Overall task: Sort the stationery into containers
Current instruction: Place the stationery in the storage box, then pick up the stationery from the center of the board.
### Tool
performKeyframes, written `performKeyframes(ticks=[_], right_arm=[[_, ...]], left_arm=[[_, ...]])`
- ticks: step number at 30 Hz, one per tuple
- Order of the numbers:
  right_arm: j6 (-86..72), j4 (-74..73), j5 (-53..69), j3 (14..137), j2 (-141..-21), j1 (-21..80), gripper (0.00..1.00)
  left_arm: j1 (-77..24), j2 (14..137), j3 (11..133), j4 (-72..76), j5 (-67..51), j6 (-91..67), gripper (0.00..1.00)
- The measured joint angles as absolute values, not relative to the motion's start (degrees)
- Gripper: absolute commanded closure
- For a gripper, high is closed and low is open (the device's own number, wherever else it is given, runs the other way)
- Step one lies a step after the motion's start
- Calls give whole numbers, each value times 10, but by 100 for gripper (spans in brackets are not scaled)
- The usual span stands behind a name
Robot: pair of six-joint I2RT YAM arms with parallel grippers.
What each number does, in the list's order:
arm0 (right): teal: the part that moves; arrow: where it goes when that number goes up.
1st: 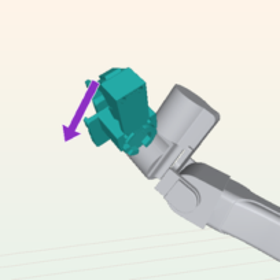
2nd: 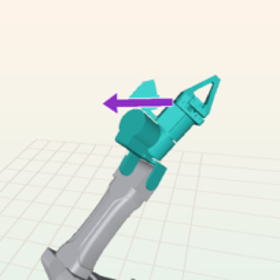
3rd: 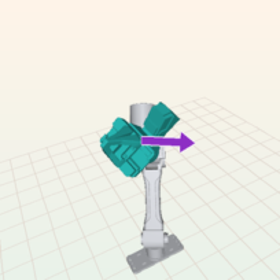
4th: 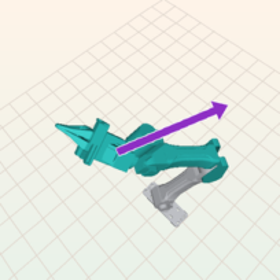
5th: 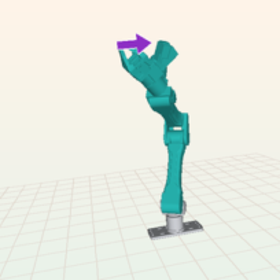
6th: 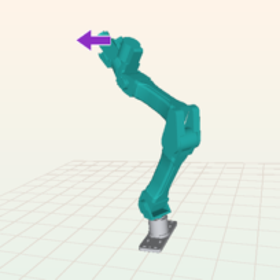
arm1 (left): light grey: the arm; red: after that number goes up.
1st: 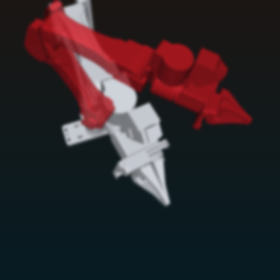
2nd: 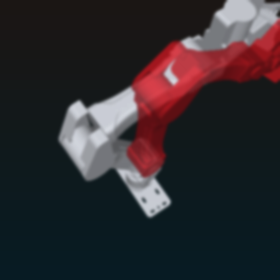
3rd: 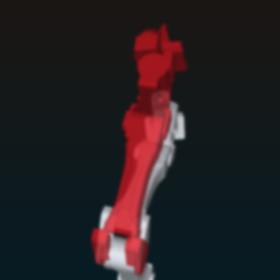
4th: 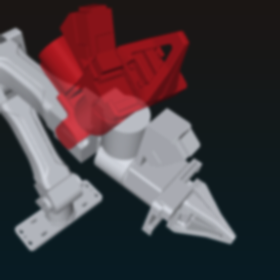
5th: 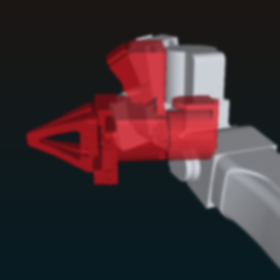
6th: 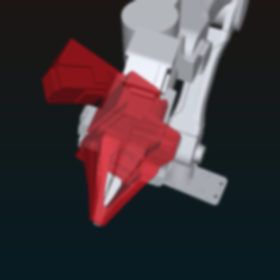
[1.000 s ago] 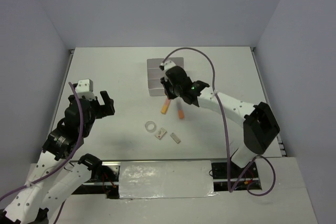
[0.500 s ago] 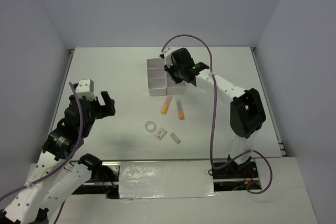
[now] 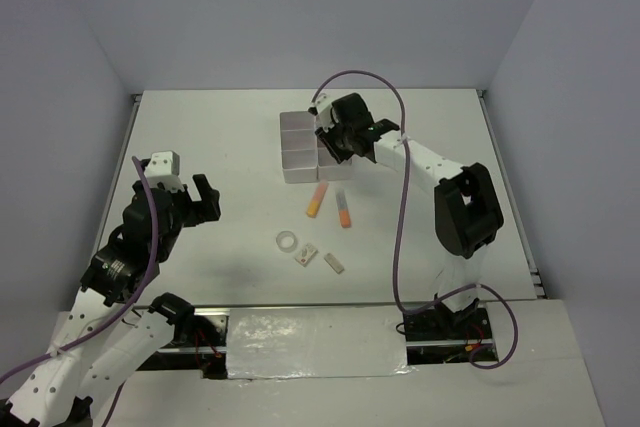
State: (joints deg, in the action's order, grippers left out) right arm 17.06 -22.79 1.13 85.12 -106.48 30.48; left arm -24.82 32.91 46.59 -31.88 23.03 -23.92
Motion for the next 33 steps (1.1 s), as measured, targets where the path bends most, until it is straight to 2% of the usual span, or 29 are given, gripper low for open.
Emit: performKeyframes(ticks=[4,9,16,23,28,33], right_arm=[[170,-227,12,848,-1068,305,40],[168,-218,12,841,-1064,305,31],[128,-221,14,785,-981,321,31],[49,-229,34,638,-832,445,33],[-29,-225,17,499,-826,548,32],[-85,-244,-26,457,-831,590,33]], left_arm=[[-248,329,466,-319,229,-239,1],[-248,329,466,-319,228,-239,1],[-248,328,466,-319,228,-239,1],[-248,320,466,-319,237,-240,1],[-248,317,466,-320,249,-240,1],[-248,317,466,-320,251,-241,1]])
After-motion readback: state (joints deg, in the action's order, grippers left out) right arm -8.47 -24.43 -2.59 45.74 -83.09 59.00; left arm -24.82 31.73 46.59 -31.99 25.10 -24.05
